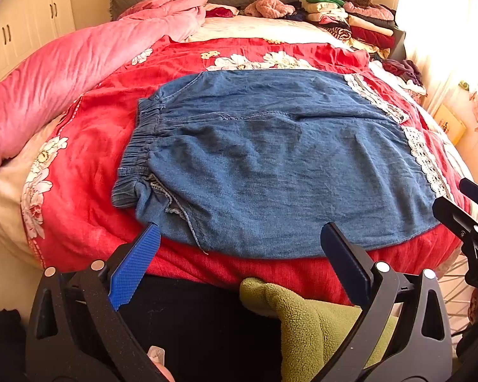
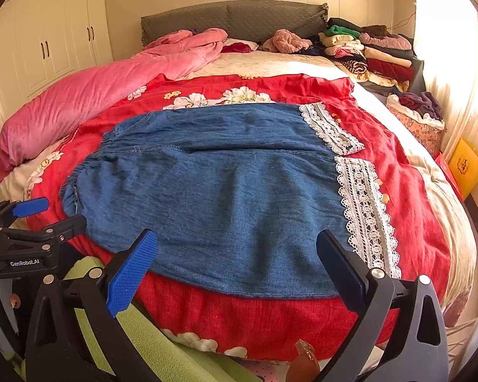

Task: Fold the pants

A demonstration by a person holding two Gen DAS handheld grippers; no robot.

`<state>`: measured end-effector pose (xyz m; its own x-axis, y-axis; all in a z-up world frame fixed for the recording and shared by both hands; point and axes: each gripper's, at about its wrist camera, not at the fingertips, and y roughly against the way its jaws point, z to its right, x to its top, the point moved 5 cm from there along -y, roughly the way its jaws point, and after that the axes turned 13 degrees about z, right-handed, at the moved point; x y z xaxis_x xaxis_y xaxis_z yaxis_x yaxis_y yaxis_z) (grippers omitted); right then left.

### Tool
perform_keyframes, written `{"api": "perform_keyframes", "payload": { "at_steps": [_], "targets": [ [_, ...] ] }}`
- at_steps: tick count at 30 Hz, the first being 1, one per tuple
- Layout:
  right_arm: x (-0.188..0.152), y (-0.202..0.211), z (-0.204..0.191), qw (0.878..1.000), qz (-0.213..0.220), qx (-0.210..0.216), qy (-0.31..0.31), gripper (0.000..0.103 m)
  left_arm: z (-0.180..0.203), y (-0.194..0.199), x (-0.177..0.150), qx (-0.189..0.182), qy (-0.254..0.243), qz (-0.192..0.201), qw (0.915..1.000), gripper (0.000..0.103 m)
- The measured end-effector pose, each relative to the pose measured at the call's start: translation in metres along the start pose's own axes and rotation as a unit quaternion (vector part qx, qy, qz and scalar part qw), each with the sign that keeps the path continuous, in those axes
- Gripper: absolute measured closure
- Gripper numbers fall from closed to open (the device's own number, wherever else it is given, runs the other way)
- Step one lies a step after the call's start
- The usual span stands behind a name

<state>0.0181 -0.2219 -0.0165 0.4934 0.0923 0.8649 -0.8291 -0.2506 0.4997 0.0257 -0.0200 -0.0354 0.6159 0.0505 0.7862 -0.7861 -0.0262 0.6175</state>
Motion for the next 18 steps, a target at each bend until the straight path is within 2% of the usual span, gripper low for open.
{"api": "perform_keyframes", "payload": {
  "at_steps": [18],
  "targets": [
    [-0.0029, -0.0017, -0.0014, 1.0, -0.002, 0.0, 0.004, 0.004, 0.001, 0.0017, -0.0003, 0.003, -0.005, 0.003, 1.0, 0.008]
  ]
}}
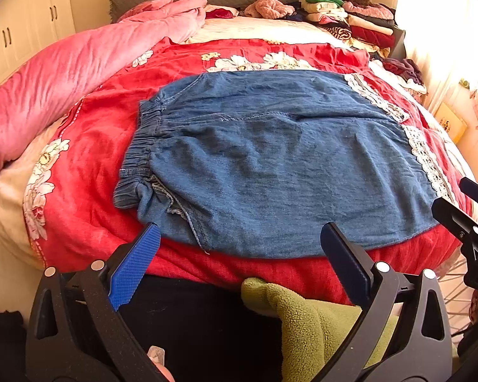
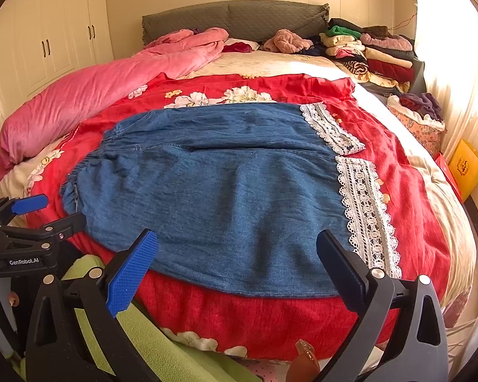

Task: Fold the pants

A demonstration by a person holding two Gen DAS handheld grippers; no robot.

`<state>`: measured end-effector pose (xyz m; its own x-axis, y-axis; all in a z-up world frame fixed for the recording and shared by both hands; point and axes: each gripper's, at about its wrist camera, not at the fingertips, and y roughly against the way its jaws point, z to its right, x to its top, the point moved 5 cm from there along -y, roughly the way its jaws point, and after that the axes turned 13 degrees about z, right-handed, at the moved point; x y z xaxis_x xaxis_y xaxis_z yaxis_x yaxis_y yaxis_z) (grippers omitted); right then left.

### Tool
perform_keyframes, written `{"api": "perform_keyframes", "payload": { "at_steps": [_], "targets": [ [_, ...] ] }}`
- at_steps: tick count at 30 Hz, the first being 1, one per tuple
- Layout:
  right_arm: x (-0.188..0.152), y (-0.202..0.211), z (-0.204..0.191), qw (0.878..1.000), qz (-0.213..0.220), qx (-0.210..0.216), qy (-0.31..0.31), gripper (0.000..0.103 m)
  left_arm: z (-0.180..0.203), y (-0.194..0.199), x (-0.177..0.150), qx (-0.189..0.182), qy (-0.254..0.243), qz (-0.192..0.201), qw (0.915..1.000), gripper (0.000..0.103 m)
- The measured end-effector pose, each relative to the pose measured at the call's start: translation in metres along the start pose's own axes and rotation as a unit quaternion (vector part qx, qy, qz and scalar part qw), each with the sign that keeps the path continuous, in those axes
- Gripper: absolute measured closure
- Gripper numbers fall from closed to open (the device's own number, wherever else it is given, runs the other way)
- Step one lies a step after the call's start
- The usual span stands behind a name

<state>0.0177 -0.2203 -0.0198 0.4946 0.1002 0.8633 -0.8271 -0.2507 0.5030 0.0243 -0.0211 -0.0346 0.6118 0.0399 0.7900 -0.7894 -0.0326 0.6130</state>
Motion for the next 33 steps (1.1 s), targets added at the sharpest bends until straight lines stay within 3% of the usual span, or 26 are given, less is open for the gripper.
{"api": "perform_keyframes", "payload": {
  "at_steps": [13, 33],
  "targets": [
    [0.0, 0.0, 0.0, 1.0, 0.0, 0.001, 0.001, 0.004, -0.008, 0.001, 0.002, 0.007, -0.001, 0.002, 1.0, 0.008],
    [0.037, -0.033, -0.005, 1.0, -0.001, 0.023, 0.005, 0.004, -0.024, -0.016, 0.017, 0.021, -0.003, 0.009, 0.9997, 0.008]
  ]
}}
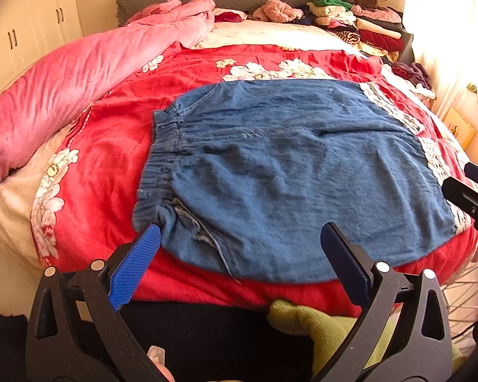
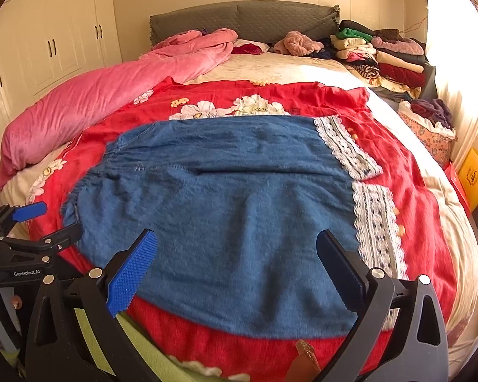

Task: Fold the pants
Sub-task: 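Close the left gripper on the elastic cuff while the right gripper grips denim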

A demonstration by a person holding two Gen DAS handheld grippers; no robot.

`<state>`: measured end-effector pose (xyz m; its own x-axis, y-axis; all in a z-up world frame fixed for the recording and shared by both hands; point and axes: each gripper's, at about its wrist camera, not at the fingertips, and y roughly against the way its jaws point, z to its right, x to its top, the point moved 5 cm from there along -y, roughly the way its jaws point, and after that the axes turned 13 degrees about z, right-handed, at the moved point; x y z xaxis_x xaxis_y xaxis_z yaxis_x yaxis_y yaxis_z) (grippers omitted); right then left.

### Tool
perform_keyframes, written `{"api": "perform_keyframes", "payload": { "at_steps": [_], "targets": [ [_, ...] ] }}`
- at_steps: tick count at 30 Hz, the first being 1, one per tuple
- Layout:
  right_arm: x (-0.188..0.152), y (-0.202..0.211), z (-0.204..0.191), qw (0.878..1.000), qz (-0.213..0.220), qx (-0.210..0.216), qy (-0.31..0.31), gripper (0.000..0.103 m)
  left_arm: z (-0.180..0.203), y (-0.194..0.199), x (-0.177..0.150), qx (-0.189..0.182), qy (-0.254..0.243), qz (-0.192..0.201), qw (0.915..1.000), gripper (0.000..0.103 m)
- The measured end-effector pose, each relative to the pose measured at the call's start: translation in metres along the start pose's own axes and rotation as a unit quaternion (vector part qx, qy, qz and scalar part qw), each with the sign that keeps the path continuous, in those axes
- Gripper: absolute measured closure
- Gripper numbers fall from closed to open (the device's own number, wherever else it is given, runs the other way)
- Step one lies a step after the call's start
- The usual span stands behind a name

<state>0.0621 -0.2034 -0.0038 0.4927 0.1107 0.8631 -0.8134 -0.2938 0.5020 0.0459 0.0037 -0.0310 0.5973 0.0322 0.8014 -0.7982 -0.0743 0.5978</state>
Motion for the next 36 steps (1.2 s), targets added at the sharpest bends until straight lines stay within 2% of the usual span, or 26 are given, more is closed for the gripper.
{"api": "perform_keyframes", "payload": {
  "at_steps": [12, 18, 23, 28, 36],
  "targets": [
    [0.038, -0.057, -0.022, 0.998, -0.003, 0.062, 0.02, 0.004, -0.045, -0.04, 0.033, 0.017, 0.015, -0.005, 0.9997, 0.008],
    [0.06, -0.096, -0.032, 0.997, -0.011, 0.067, 0.032, 0.004, -0.07, -0.065, 0.057, 0.017, 0.021, -0.004, 0.9996, 0.008],
    [0.077, -0.134, -0.036, 0.997, -0.026, 0.07, 0.032, 0.004, -0.091, -0.092, 0.067, 0.021, 0.031, -0.021, 0.9991, 0.008],
    [0.09, -0.176, -0.041, 0.996, -0.036, 0.056, 0.062, 0.004, -0.103, -0.116, 0.077, 0.021, 0.028, -0.031, 0.9989, 0.008],
    [0.106, -0.23, -0.051, 0.993, -0.057, 0.064, 0.078, 0.004, -0.117, -0.147, 0.088, 0.029, 0.011, -0.046, 0.9985, 0.008]
  ]
}}
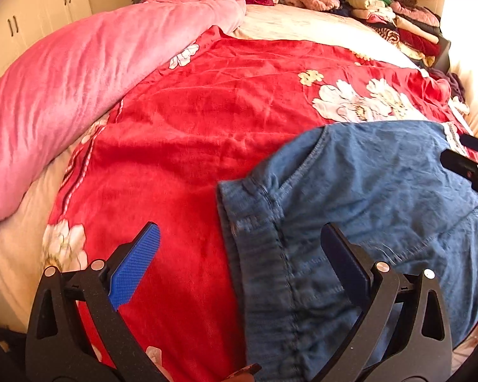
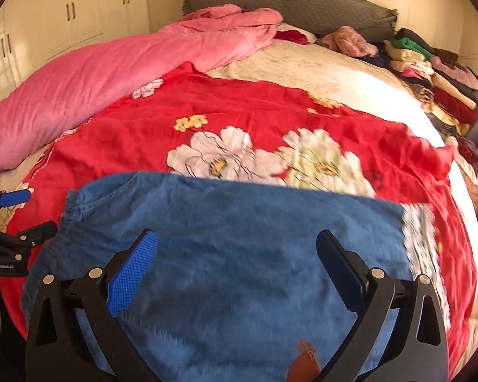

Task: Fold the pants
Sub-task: 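Close the left gripper on the elastic cuff while the right gripper grips denim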

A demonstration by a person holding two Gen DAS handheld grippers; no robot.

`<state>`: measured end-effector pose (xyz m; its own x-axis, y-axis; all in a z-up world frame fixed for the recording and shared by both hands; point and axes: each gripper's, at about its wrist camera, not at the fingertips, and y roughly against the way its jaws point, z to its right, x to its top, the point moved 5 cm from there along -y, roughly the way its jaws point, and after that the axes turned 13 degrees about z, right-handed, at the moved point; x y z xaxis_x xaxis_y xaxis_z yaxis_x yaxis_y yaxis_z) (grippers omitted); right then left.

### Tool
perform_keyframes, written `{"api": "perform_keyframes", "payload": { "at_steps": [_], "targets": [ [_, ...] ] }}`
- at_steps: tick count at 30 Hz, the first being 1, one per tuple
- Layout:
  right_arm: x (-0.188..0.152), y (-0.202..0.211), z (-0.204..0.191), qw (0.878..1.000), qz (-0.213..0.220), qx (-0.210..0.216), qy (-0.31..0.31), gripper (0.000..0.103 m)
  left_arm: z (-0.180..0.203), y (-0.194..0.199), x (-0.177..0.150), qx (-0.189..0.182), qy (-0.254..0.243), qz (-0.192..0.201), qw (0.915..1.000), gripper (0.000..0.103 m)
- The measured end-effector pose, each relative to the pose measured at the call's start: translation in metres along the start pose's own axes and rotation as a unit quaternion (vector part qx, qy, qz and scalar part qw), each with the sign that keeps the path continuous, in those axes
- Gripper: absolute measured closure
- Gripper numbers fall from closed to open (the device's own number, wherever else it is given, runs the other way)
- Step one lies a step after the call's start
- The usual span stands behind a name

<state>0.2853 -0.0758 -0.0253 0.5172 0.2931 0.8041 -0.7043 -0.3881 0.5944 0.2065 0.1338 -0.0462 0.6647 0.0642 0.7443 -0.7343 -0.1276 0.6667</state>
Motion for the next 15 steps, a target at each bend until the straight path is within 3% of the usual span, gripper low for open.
{"api": "perform_keyframes", "payload": {
  "at_steps": [6, 9, 13, 15],
  "targets": [
    [0.019, -0.049, -0.017, 0.998, -0.027, 0.04, 0.047, 0.004, -0.015, -0.032, 0.008, 0.0, 0.013, -0.007, 0.9999, 0.008],
    [0.024, -0.069, -0.027, 0.995, -0.04, 0.054, 0.08, 0.004, -0.019, -0.047, 0.008, -0.018, 0.025, -0.015, 0.9994, 0.008],
    [0.025, -0.097, -0.035, 0.99, -0.06, 0.064, 0.115, 0.004, -0.015, -0.054, 0.011, -0.051, 0.027, 0.012, 0.9983, 0.008],
    [0.021, -0.109, -0.037, 0.986, -0.077, 0.066, 0.131, 0.004, -0.008, -0.061, 0.009, -0.052, 0.003, 0.019, 0.9984, 0.008]
  ]
}}
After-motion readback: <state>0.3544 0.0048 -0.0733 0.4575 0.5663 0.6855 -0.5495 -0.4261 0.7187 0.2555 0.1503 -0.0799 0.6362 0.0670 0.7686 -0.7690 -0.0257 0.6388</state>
